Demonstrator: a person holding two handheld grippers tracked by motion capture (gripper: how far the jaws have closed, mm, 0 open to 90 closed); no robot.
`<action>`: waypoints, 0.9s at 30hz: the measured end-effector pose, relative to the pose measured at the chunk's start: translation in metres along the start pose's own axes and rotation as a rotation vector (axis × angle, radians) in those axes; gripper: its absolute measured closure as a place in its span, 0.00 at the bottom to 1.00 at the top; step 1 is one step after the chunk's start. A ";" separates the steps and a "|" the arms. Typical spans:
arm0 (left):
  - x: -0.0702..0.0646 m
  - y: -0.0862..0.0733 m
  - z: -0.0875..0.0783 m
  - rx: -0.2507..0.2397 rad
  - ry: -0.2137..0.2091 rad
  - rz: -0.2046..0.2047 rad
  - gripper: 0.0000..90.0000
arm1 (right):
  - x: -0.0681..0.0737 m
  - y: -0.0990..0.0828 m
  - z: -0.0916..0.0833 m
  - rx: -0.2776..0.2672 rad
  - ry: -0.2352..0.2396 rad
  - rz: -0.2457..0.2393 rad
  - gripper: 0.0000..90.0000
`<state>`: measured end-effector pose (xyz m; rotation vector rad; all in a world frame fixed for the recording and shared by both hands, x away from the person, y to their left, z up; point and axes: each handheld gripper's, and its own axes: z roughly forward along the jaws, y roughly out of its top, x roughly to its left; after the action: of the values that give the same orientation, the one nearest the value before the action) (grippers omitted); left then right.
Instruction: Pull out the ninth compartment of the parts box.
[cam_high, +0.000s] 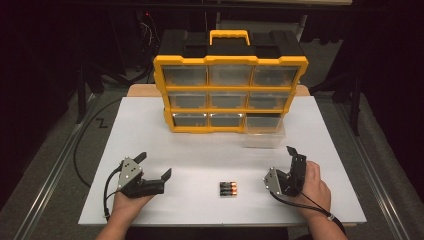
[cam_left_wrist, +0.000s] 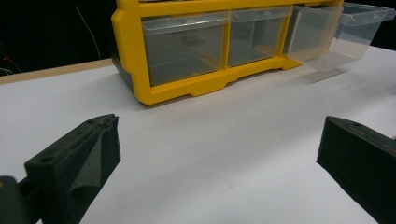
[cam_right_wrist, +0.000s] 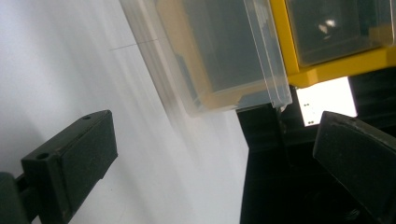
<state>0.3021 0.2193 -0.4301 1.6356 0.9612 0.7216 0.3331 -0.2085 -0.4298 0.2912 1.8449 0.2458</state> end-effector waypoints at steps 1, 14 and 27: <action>0.000 0.000 0.000 0.002 0.001 0.001 0.00 | -0.001 -0.001 0.000 0.006 0.005 0.017 0.01; 0.000 -0.001 0.002 0.008 0.010 -0.001 0.00 | -0.006 -0.006 0.004 0.002 0.042 0.166 0.01; 0.000 -0.001 0.003 0.005 0.022 0.001 0.00 | -0.017 -0.012 0.009 -0.020 0.160 0.506 0.01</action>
<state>0.3044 0.2181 -0.4320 1.6357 0.9786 0.7390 0.3454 -0.2253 -0.4210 0.7430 1.8987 0.6511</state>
